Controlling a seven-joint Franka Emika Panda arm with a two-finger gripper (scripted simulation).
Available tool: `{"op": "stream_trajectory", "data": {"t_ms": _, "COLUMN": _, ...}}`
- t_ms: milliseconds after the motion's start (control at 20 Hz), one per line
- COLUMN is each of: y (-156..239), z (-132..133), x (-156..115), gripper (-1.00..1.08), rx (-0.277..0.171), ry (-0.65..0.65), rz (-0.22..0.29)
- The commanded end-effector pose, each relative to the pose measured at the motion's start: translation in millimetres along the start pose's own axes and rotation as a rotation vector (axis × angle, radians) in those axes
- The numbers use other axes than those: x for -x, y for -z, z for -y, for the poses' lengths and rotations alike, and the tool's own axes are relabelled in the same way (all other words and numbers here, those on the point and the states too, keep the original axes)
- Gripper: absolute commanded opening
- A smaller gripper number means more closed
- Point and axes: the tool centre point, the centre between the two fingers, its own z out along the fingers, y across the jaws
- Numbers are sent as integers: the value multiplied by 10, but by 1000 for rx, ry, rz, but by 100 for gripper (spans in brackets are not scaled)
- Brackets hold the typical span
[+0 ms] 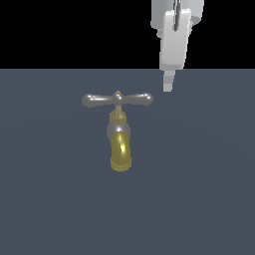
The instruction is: Turn on the faucet by rotating a designated handle.
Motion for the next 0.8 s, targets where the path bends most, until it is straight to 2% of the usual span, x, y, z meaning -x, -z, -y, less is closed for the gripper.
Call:
{"op": "stream_trajectory", "data": {"t_ms": 0, "y": -83, "z": -82, "x": -35, "gripper": -100, "rx": 2, "ry": 52, "rz": -2}}
{"op": "stream_trajectory", "data": {"t_ms": 750, "y": -472, "z": -432, "x": -290, "gripper": -100, "rx": 9, "ry": 300, "rz": -20}}
